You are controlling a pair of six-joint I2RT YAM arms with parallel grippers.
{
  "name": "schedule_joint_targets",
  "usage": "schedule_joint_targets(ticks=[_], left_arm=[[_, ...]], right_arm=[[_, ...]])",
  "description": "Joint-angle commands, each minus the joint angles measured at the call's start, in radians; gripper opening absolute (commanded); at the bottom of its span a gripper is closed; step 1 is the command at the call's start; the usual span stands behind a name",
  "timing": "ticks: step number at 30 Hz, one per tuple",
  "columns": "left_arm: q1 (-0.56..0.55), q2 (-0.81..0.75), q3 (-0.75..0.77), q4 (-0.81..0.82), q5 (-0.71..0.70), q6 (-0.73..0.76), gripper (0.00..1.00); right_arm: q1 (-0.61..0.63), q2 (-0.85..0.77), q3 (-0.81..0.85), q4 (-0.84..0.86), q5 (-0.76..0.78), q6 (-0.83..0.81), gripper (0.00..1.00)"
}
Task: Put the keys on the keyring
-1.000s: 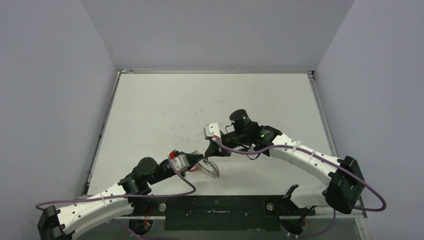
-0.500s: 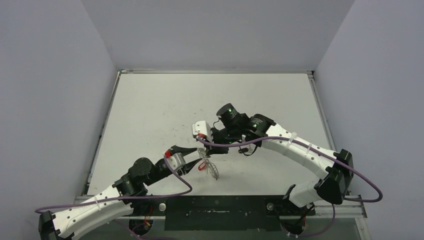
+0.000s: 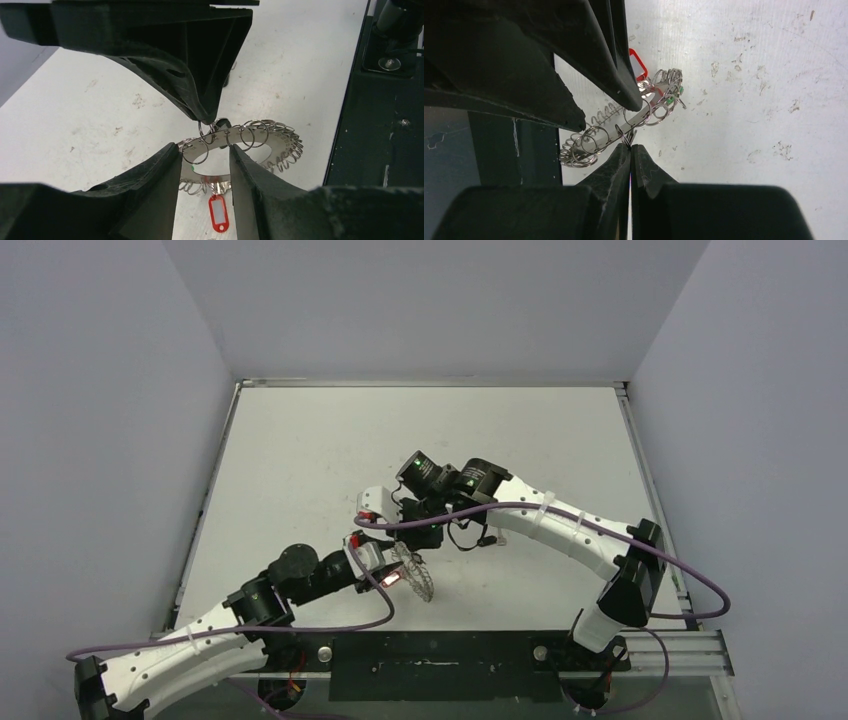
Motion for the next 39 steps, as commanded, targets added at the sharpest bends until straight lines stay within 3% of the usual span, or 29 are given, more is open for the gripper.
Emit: schedule_joint_targets(ticks=[1, 9, 16, 18, 26, 32, 39], left_arm=[[-0.002, 0.039, 0.053, 0.0, 0.031, -0.01, 0.38], [-0.002, 0.101, 0.031, 0.124, 0.015, -0.032, 0.3], [-0.002, 0.134, 0.021, 0.179, 0.016, -0.037, 0.12], [-0.002, 0.14, 0.019, 0.177, 0.019, -0.032, 0.0], [-0.002, 0.128, 0.012, 0.148, 0.02, -0.028, 0.0], [-0.002, 0.072, -0.021, 0.185, 0.0, -0.052, 0.0], [-0.002, -0.02, -0.104, 0.331, -0.01, -0.086, 0.0]], right_arm=[[0.026, 0.005, 0.066, 0.002, 0.042, 0.044, 0.0], [0.044, 0.014, 0.075, 0.006, 0.048, 0.047, 0.0], [0.044, 0.017, 0.073, 0.006, 0.049, 0.047, 0.0], [0.044, 0.017, 0.07, 0.008, 0.05, 0.046, 0.0], [0.022, -0.002, 0.041, 0.053, 0.032, 0.062, 0.0], [-0.082, -0.086, -0.073, 0.189, -0.096, 0.092, 0.28], [-0.17, -0.26, -0.319, 0.447, -0.334, 0.032, 0.42]])
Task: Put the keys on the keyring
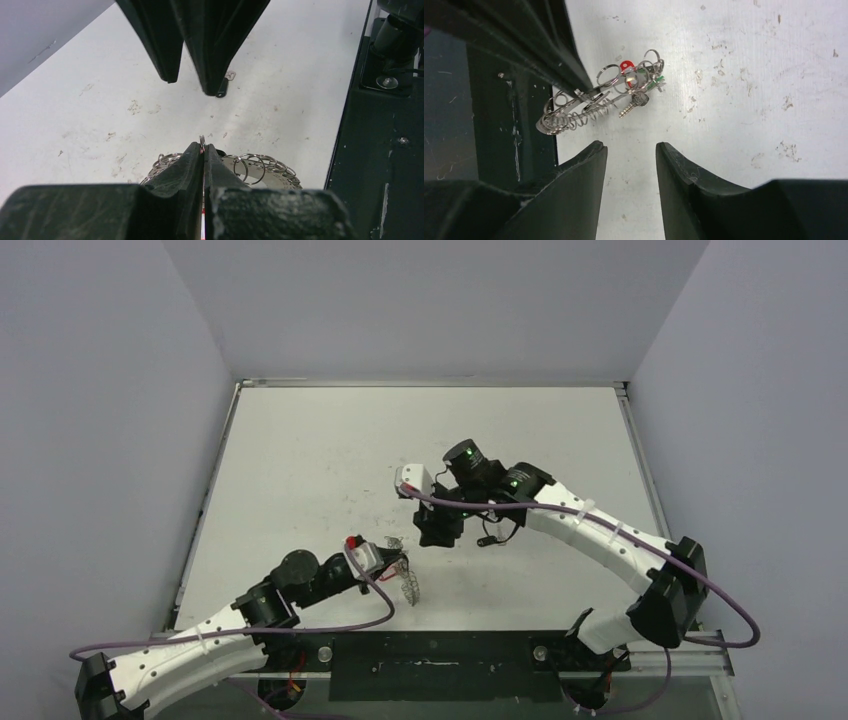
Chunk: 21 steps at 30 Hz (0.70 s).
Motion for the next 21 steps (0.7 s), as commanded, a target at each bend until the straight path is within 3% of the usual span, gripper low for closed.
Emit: schedule_joint_targets(ticks=[1, 8, 15, 18, 21], left_arm=[[-0.003, -0.066, -0.036, 0.212, -0.004, -0.03, 0.0], [-0.002, -0.126, -0.089, 0.319, 0.037, -0.02, 0.0], [-0.003, -0.131, -0.091, 0.339, 0.067, -0.016, 0.0], [-0.002, -0.126, -0.089, 0.34, 0.072, -0.015, 0.0], [-0.002, -0.126, -0.088, 0.339, 0.073, -0.013, 0.0]], right_arm=[[-0.013, -0.135, -0.119, 0.242, -0.204, -0.055, 0.42], [-0.021, -0.171, -0.229, 0.408, -0.336, -0.055, 0.43], [-0.021, -0.137, -0.23, 0.457, -0.344, -0.043, 0.41], [-0.02, -0.124, -0.227, 0.466, -0.36, -0.04, 0.38], [-0.02, -0.113, -0.228, 0.463, -0.367, -0.046, 0.27]])
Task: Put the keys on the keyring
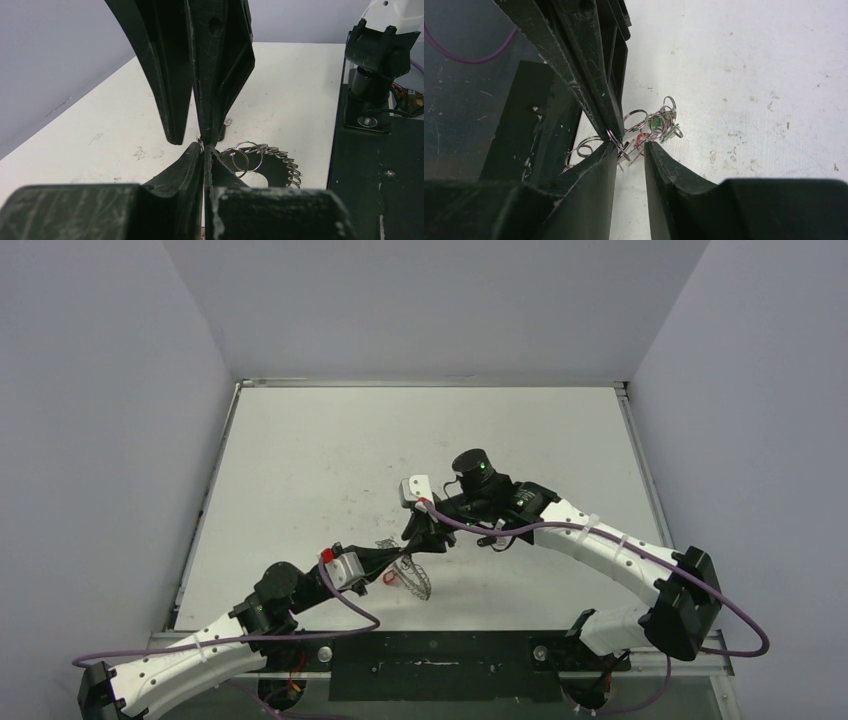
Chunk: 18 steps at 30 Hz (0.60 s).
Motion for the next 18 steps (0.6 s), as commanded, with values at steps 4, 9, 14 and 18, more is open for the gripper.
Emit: schedule_joint_targets(ticks=[4, 9, 14, 18], left_arm=[[-0.002, -0.005, 0.018, 0.104, 0.017, -0.002, 0.0], [-0.002, -0.004, 0.02, 0.104, 0.015, 0.002, 0.0], [-0.003, -0.002, 0.021, 0.105, 0.014, 0.004, 0.0], [-0.002, -0.001, 0.024, 0.104, 0.015, 0.002, 0.0]], right_arm=[[-0.004, 0.028, 0.005, 0.03, -0.054, -0.034, 0.22], [-0.006, 0.025, -0.008, -0.001, -0.048, -0.055, 0.23], [-0.012, 0.024, -0.021, -0.003, -0.059, -0.066, 0.14], [-0.015, 0.039, -0.018, -0.016, -0.073, -0.075, 0.0]])
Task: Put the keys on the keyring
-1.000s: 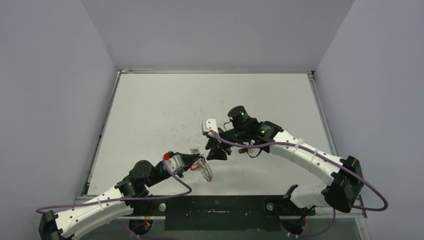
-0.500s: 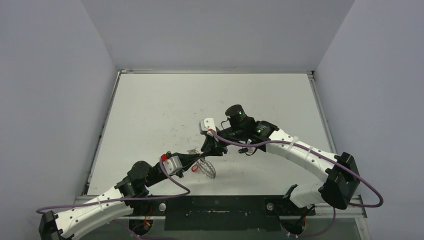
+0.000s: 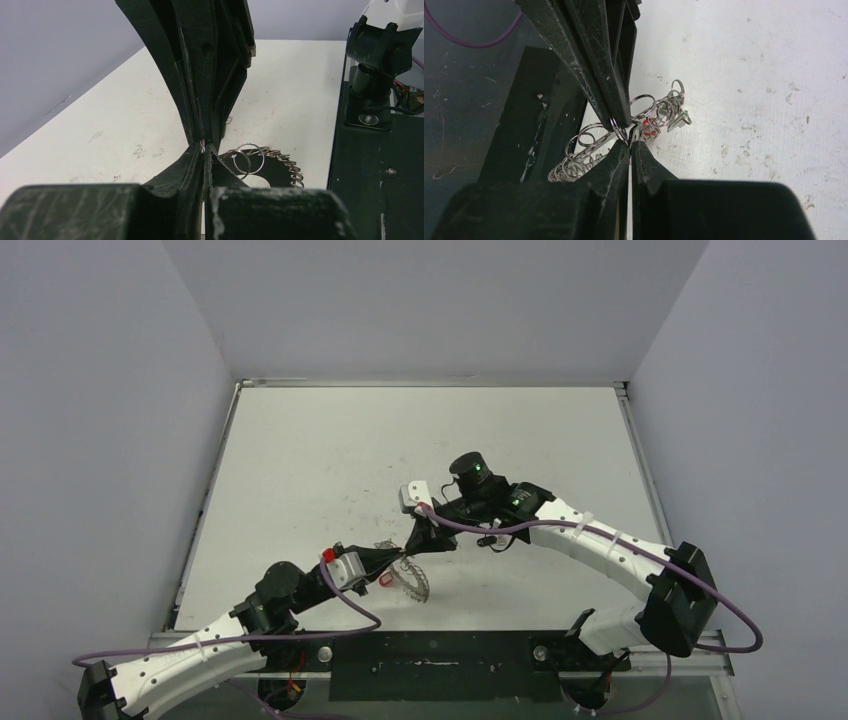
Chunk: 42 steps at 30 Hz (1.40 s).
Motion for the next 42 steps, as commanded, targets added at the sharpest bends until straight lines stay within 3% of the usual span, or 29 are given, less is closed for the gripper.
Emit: schedule_joint_targets(ticks=[1, 10, 12, 16, 22, 25, 33, 42], left_arm=[[-0.002, -0.007, 0.024, 0.105, 0.015, -0.001, 0.0], [-0.002, -0.006, 0.019, 0.129, 0.009, 0.0, 0.0], [-0.002, -0.006, 0.017, 0.135, 0.008, 0.0, 0.0], [-0.003, -0.004, 0.014, 0.138, 0.006, -0.001, 0.0], [-0.003, -0.006, 0.013, 0.136, 0.005, -0.001, 0.0], [-0.003, -0.009, 0.01, 0.135, 0.005, -0.003, 0.0], [-0.002, -0.011, 0.008, 0.134, 0.006, -0.005, 0.0], [-0.003, -0.015, 0.01, 0.133, 0.011, -0.006, 0.0]], right_arm=[[-0.009, 0.013, 0.001, 0.008, -0.041, -0.04, 0.0], [-0.009, 0.041, -0.005, -0.006, -0.034, -0.056, 0.0], [-0.009, 0.042, -0.009, 0.016, -0.038, -0.039, 0.08], [-0.008, 0.036, -0.03, 0.084, -0.054, 0.005, 0.12], [-0.013, -0.037, -0.076, 0.157, 0.026, 0.04, 0.31], [-0.024, -0.086, -0.098, 0.179, 0.057, 0.051, 0.35], [-0.038, -0.16, -0.114, 0.252, 0.019, 0.103, 0.33], [-0.034, -0.115, -0.106, 0.304, -0.05, 0.14, 0.29]])
